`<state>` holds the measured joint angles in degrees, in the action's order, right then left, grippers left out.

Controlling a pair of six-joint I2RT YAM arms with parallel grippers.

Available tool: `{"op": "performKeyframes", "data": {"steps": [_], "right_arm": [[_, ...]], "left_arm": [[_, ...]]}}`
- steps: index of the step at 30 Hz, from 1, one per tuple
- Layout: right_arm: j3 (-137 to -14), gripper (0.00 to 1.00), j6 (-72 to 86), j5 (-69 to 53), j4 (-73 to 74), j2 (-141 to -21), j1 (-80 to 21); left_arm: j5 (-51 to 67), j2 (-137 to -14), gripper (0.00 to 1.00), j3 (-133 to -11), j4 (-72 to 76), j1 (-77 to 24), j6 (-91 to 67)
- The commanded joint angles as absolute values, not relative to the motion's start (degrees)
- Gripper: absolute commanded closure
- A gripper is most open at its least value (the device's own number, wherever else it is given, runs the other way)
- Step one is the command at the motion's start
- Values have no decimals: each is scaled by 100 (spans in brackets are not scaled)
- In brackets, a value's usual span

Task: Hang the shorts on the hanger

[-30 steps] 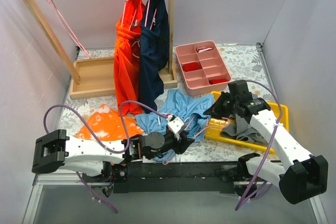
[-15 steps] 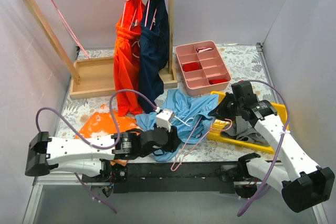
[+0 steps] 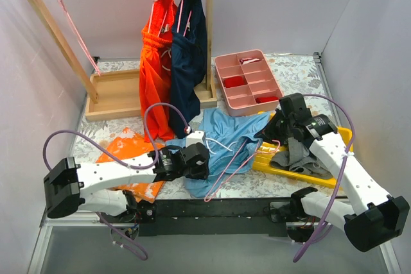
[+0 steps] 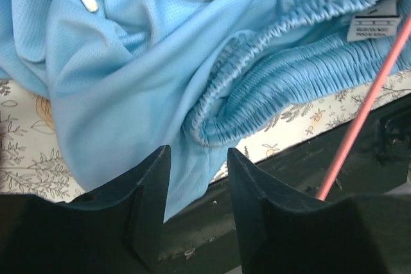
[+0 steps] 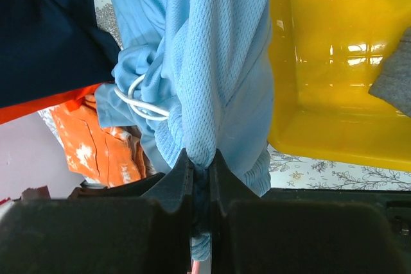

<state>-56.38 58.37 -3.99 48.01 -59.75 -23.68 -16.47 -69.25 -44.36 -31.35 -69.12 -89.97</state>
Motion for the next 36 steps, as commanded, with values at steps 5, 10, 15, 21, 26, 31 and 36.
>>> {"op": "performKeyframes", "data": {"steps": [5, 10, 15, 21, 26, 31, 36], "right_arm": [[-6003, 99, 5976, -229, 4816, -6126, -2443], [-6038, 99, 6020, -176, 4816, -6144, -2452], [-6231, 99, 6143, -36, 4895, -6222, -2461], [-7092, 99, 6451, 500, 5351, -6635, -2461], [-7830, 99, 6775, 888, 5668, -7135, -2443], [-8428, 99, 6926, 1037, 5915, -7558, -2409], [-8920, 99, 6952, 1300, 6152, -7918, -2338]], "left_arm": [[-1046, -7619, 65, -4799, -2619, -6601, -8666], [-976, -8041, 67, -4729, -2304, -6530, -8596], [-922, -7832, 86, -4360, -2074, -6495, -8692], [-967, -6575, 100, -4245, -2627, -6460, -8683], [-993, -5977, 100, -4201, -3216, -6460, -8780], [-1011, -5537, 100, -4324, -3734, -6460, -8824], [-958, -5274, 100, -4385, -4078, -6469, -8921]]}}
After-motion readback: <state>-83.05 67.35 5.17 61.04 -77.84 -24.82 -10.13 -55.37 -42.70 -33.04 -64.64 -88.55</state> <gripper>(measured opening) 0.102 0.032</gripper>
